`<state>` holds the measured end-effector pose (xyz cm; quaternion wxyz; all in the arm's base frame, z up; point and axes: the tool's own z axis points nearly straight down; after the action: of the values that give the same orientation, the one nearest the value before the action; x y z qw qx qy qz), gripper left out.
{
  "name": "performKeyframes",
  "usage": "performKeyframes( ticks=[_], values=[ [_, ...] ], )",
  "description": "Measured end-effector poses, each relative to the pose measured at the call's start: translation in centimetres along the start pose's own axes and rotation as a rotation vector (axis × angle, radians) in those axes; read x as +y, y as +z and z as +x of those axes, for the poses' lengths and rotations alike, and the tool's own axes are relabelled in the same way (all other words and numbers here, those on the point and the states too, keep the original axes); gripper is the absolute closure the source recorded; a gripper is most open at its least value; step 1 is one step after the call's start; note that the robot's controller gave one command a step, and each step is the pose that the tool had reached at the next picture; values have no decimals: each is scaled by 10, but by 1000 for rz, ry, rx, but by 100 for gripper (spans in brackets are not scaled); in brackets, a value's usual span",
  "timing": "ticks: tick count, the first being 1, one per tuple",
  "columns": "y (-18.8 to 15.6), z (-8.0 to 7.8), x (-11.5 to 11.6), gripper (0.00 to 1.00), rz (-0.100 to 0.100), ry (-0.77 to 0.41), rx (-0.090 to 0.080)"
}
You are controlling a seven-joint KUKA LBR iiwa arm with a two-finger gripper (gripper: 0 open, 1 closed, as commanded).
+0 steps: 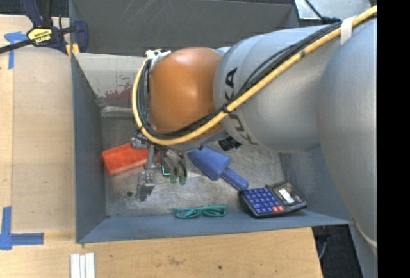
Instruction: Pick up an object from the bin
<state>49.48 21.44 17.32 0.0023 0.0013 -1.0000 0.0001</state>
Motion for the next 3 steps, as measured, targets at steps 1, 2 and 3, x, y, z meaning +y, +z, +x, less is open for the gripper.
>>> performKeyframes(
  ticks=[1,2,3],
  values=[
    [-3,-2,-1,0,-1,2,-6],
    [30,-19,7,0,-4,62,-13],
    [95,-6,-10,0,-5,50,-16]
  ],
)
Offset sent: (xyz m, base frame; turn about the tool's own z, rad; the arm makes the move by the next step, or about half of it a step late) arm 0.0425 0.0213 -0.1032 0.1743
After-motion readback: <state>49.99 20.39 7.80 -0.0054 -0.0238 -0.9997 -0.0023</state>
